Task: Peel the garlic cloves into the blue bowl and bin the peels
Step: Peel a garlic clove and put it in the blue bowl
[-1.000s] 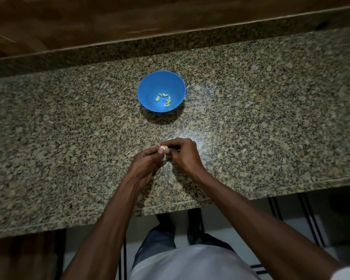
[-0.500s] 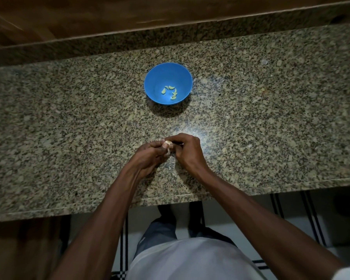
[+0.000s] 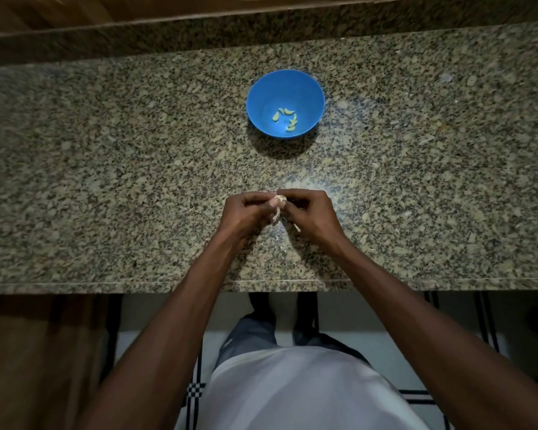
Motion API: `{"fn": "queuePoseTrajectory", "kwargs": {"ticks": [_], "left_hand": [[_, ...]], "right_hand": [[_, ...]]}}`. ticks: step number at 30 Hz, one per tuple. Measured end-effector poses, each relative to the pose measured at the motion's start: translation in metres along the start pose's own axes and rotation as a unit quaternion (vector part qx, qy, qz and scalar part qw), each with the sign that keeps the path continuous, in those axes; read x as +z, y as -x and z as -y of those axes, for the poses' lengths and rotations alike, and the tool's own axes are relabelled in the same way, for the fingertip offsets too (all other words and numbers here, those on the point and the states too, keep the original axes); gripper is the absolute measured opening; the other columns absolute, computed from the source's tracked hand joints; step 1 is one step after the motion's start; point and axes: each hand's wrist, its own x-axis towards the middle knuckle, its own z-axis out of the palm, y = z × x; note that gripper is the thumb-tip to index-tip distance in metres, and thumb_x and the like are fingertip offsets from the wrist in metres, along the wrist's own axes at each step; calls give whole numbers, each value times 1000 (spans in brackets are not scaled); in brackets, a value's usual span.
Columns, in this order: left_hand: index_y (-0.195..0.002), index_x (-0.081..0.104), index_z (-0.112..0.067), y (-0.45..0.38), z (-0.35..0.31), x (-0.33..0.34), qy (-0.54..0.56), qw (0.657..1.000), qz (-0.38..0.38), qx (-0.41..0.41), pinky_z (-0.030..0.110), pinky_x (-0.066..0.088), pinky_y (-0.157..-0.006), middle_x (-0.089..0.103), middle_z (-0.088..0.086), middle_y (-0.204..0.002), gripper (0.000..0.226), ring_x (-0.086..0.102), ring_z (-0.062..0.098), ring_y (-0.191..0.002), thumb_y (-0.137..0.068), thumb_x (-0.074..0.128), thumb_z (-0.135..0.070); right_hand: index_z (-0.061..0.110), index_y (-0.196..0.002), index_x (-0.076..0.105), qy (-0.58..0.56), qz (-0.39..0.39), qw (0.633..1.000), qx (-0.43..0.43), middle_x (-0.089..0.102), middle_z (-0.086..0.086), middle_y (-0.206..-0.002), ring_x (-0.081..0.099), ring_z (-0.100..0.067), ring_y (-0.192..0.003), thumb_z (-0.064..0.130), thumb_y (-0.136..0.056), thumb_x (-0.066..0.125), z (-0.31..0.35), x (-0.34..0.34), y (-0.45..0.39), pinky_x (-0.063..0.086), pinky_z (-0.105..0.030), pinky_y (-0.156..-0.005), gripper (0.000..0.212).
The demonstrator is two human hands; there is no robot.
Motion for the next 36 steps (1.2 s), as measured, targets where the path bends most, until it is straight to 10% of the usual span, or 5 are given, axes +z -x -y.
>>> {"fn": "queuePoseTrajectory", "kwargs": {"ticks": [17, 31, 36], "left_hand": [[-107, 71, -7, -7, 9, 14, -95, 993, -66, 20, 24, 50, -54, 71, 11, -91, 15, 64, 15, -70, -93, 73, -12], [-116, 69, -8, -3, 18, 2, -62, 996, -55, 17, 29, 60, -72, 73, 8, -95, 17, 69, 17, -81, -99, 67, -11], [-115, 71, -12, 0, 21, -7, -97, 994, -42, 31, 31, 62, -81, 74, 11, -108, 19, 73, 25, -100, -96, 70, -10]], "right_hand": [[0, -111, 77, -116, 26, 991, 68, 79, -18, -102, 77, -36, -98, 13, -92, 80, 12, 0, -3, 63, -52, -90, 23], [4, -120, 76, 210, 11, 975, -75, 78, -13, -105, 76, -14, -78, 10, -99, 69, 22, -5, -27, 66, -38, -74, 23], [3, -126, 73, 296, -3, 943, -150, 67, -17, -121, 65, -28, -106, 9, -99, 68, 25, -2, -21, 59, -43, -88, 28]]}}
